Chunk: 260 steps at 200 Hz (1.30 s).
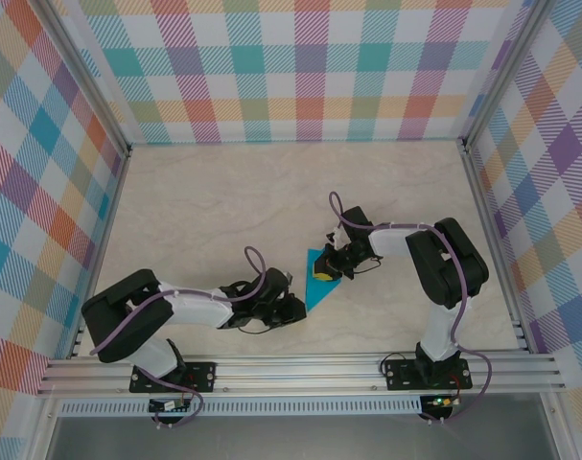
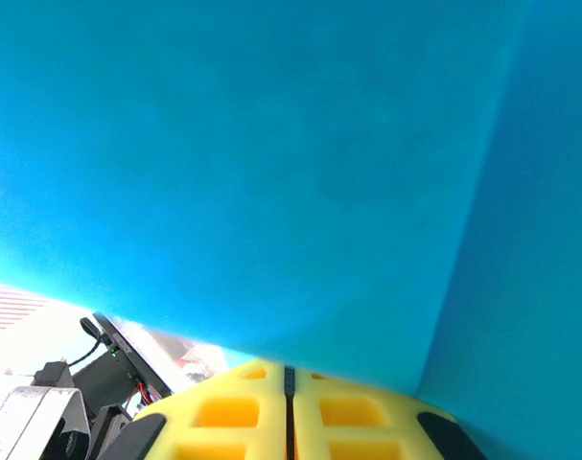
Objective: Fold a paper plane with a square sheet of paper (pick it up from the middle)
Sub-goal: Fourth fold the wing at the center of the table.
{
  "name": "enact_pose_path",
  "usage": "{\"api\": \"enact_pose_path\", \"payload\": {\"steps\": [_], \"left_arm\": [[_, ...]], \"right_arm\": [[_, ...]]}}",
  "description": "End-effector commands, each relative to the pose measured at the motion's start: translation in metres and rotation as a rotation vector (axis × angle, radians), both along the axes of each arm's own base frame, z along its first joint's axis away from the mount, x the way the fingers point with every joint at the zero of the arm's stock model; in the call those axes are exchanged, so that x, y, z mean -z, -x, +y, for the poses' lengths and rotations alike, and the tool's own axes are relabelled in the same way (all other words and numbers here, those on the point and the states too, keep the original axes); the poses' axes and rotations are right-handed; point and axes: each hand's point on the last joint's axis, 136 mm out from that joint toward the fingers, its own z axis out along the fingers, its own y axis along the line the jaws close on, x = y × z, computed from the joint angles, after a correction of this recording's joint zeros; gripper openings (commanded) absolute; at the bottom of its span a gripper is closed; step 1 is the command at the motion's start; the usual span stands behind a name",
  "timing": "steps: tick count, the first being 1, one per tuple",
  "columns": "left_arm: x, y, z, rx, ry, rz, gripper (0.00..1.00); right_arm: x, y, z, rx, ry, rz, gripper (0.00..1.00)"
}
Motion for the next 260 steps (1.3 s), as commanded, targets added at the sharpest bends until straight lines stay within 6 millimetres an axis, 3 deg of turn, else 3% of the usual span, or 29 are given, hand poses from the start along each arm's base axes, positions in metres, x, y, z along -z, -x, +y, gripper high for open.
{"api": "enact_pose_path", "payload": {"steps": [1,40,73,95,117,154,177,211,237,260], "left_arm": [[-0.003,0.010,0.017,0.018,-0.075,0.003,0.20],[-0.046,-0.028,-0.004,-0.030,-0.023,-0.132,0.21],[-0.052,-0.057,-0.025,-0.062,-0.044,-0.197,0.19],[-0.041,-0.068,-0.038,-0.057,-0.054,-0.197,0.17],[-0.020,-0.074,-0.036,-0.082,-0.100,-0.183,0.16],[0.018,-0.067,-0.012,-0.132,-0.210,-0.121,0.12],[0.032,-0.056,0.002,-0.144,-0.245,-0.095,0.09],[0.042,-0.042,0.020,-0.142,-0.273,-0.081,0.07],[0.042,-0.040,0.022,-0.135,-0.270,-0.086,0.06],[0.042,-0.041,0.017,-0.124,-0.257,-0.088,0.06]], "right_arm": [[0.075,0.037,-0.056,0.027,0.336,0.133,0.08],[0.075,0.037,-0.055,0.029,0.333,0.132,0.08],[0.075,0.036,-0.056,0.031,0.336,0.131,0.08],[0.075,0.036,-0.056,0.029,0.336,0.131,0.08],[0.075,0.036,-0.055,0.029,0.330,0.131,0.08],[0.071,0.034,-0.052,0.029,0.316,0.124,0.09],[0.064,0.028,-0.048,0.032,0.294,0.101,0.09],[0.029,0.006,-0.034,0.012,0.223,-0.007,0.10],[-0.009,-0.012,-0.023,0.009,0.138,-0.108,0.11],[-0.035,-0.013,-0.016,-0.001,0.058,-0.170,0.09]]}}
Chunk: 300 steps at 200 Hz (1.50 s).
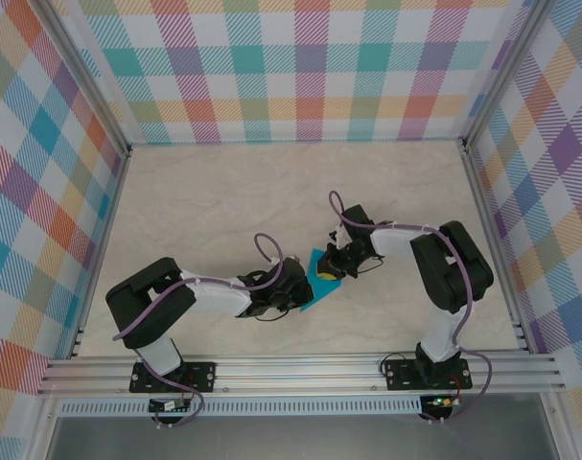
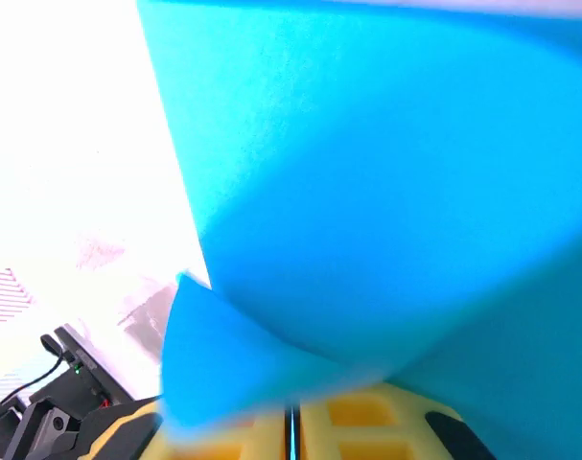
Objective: Fold a paper plane with a square sheet of paper (pick it up from the middle)
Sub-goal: Fourth fold the wing at the center of the table.
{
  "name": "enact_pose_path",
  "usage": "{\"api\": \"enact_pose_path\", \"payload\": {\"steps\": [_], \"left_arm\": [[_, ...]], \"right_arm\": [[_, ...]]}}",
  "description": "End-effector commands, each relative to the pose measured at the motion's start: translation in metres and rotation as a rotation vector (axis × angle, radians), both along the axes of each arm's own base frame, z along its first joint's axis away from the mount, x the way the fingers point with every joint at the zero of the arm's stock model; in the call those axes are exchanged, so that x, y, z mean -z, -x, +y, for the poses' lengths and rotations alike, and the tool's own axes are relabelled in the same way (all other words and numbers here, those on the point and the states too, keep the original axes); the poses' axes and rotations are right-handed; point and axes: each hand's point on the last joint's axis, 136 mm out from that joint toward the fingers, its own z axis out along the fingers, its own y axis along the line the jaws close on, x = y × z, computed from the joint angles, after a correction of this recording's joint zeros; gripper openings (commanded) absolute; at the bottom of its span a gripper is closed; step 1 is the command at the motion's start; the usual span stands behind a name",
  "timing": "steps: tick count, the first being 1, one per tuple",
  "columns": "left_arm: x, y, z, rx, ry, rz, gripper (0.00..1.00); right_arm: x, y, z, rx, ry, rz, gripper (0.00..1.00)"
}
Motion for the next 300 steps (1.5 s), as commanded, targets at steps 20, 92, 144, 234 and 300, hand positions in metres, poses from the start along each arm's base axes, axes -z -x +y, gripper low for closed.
{"api": "enact_pose_path", "payload": {"steps": [20,92,144,234,300], "left_arm": [[0.040,0.021,0.034,0.002,-0.165,0.095,0.05],[0.049,0.024,0.029,0.013,-0.167,0.124,0.05],[0.052,0.027,0.035,0.005,-0.194,0.136,0.04],[0.059,0.036,0.052,-0.012,-0.221,0.153,0.03],[0.065,0.040,0.059,-0.014,-0.242,0.164,0.03]], "right_arm": [[-0.033,-0.001,0.000,-0.017,-0.076,-0.112,0.07],[-0.024,0.019,0.018,-0.064,-0.152,-0.076,0.06],[-0.005,0.015,0.024,-0.057,-0.108,-0.066,0.07],[0.022,-0.013,-0.003,0.055,0.022,-0.102,0.10],[0.012,-0.032,-0.010,0.067,0.009,-0.125,0.12]]}}
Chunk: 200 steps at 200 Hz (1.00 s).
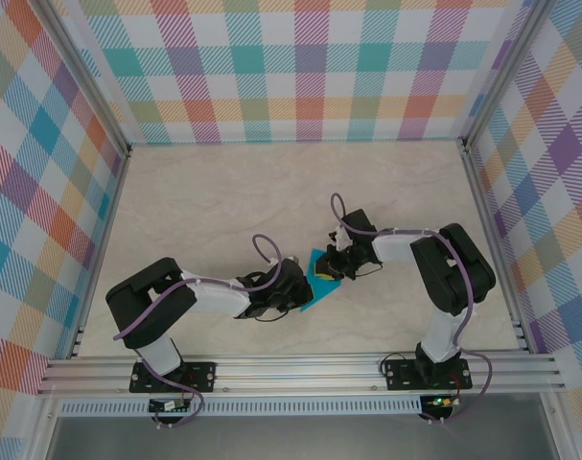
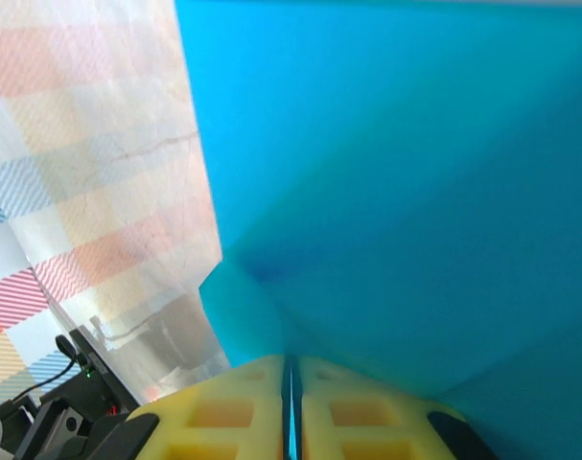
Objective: Fold a paper plane with a square sheet of paper (pick it up from the middle)
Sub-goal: Fourth fold the wing at the center of the table.
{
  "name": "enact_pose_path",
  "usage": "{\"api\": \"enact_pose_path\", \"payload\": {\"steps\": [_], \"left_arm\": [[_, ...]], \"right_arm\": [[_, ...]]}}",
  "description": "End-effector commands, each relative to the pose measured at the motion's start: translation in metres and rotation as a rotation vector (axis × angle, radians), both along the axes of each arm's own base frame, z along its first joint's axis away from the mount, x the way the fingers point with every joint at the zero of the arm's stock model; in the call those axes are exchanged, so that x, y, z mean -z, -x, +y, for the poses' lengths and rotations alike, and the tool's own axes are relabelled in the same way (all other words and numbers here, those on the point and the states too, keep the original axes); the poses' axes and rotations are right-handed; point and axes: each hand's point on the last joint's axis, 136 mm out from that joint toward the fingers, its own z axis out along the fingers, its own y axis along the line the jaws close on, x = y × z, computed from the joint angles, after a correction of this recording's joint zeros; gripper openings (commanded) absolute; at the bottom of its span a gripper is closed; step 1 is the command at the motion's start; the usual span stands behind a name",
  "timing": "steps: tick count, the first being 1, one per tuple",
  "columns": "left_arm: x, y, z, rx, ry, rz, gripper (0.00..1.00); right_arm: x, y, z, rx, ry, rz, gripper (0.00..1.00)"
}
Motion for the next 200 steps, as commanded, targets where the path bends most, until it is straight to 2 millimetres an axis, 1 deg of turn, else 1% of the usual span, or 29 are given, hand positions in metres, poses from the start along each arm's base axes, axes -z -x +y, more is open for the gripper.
{"api": "enact_pose_path", "payload": {"steps": [1,39,101,129,181,200], "left_arm": [[0.063,0.039,0.059,-0.003,-0.263,0.162,0.03],[0.063,0.039,0.059,-0.003,-0.265,0.163,0.03],[0.063,0.040,0.060,-0.002,-0.271,0.164,0.03],[0.063,0.040,0.060,-0.001,-0.273,0.166,0.03],[0.063,0.040,0.061,-0.002,-0.273,0.166,0.03],[0.062,0.040,0.060,-0.001,-0.269,0.164,0.03]], "right_arm": [[0.006,-0.028,-0.016,0.048,0.064,-0.069,0.12],[0.009,-0.040,-0.025,0.076,0.056,-0.067,0.12],[0.006,-0.061,-0.040,0.137,0.033,-0.061,0.13],[0.008,-0.068,-0.045,0.150,0.044,-0.058,0.13],[0.010,-0.080,-0.061,0.185,0.052,-0.068,0.13],[0.010,-0.085,-0.063,0.177,0.042,-0.091,0.13]]}}
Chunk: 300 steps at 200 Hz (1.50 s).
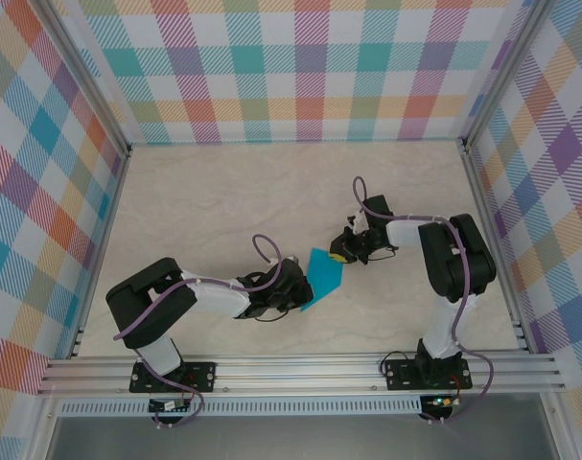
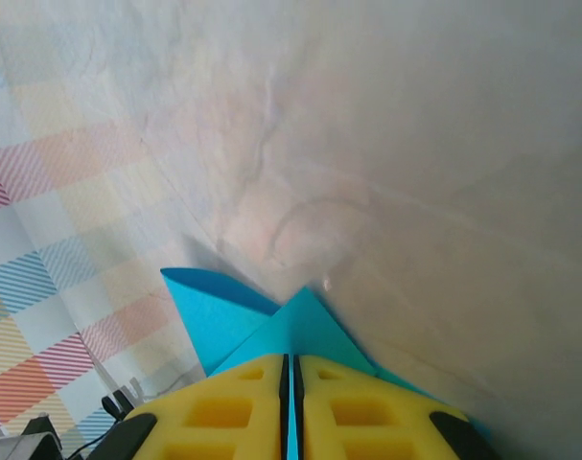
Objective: Fold a paper plane with a square sheet of paper (pick it up from the middle)
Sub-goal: Fourth fold the wing at the center of the table.
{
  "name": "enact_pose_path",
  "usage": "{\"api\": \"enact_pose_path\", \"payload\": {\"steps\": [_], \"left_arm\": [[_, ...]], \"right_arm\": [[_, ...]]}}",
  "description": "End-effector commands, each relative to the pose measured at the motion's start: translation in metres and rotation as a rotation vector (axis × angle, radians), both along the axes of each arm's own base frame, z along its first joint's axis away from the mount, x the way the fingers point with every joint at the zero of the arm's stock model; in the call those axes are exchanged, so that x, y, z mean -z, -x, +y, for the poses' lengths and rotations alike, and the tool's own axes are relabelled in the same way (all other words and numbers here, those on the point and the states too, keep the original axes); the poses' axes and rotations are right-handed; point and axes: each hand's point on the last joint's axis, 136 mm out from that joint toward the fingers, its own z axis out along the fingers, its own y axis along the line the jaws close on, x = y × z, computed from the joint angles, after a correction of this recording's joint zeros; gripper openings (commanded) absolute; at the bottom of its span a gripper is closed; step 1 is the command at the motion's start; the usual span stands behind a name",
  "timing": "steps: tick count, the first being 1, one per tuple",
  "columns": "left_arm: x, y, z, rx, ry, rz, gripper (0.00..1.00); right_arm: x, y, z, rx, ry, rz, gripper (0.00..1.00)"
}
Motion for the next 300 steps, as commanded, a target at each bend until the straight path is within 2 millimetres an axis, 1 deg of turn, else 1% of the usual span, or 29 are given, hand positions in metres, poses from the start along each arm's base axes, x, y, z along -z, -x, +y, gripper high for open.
{"api": "enact_pose_path", "payload": {"steps": [1,23,43,66,81,106,123,132,166,183,202,225,248,272,300], "left_arm": [[0.063,0.040,0.061,-0.003,-0.270,0.165,0.03],[0.064,0.041,0.063,-0.007,-0.282,0.169,0.02],[0.062,0.041,0.063,-0.007,-0.277,0.165,0.03],[0.060,0.040,0.060,-0.005,-0.267,0.162,0.03],[0.059,0.040,0.059,-0.004,-0.266,0.161,0.03],[0.058,0.039,0.058,-0.002,-0.264,0.158,0.03],[0.057,0.039,0.057,0.000,-0.261,0.155,0.03],[0.056,0.039,0.056,0.001,-0.259,0.154,0.03],[0.054,0.038,0.054,0.000,-0.253,0.152,0.03],[0.053,0.037,0.054,0.000,-0.253,0.149,0.03],[0.052,0.037,0.054,0.001,-0.251,0.145,0.03],[0.053,0.038,0.054,0.005,-0.254,0.149,0.03],[0.054,0.038,0.055,0.003,-0.257,0.148,0.03],[0.055,0.038,0.054,0.003,-0.258,0.149,0.03],[0.056,0.039,0.054,0.004,-0.257,0.152,0.04]], "right_arm": [[0.011,-0.027,-0.023,0.042,0.081,-0.087,0.13],[0.006,-0.032,-0.027,0.036,0.105,-0.122,0.12],[-0.010,-0.038,-0.027,0.025,0.112,-0.177,0.11],[-0.023,-0.044,-0.036,0.025,0.174,-0.238,0.11],[-0.031,-0.045,-0.040,0.007,0.203,-0.277,0.08],[-0.059,-0.036,-0.032,-0.029,0.137,-0.346,0.08],[-0.076,-0.022,-0.018,-0.054,0.047,-0.377,0.08],[-0.079,-0.011,-0.009,-0.074,0.009,-0.378,0.08],[-0.063,0.030,0.027,-0.153,-0.037,-0.319,0.06],[-0.052,0.044,0.037,-0.183,-0.020,-0.307,0.05],[-0.042,0.053,0.043,-0.202,-0.021,-0.290,0.04],[-0.036,0.058,0.049,-0.231,-0.024,-0.290,0.04],[-0.026,0.056,0.048,-0.230,-0.003,-0.286,0.05],[-0.006,0.051,0.044,-0.236,0.051,-0.269,0.05],[0.004,0.043,0.035,-0.222,0.097,-0.265,0.05]]}}
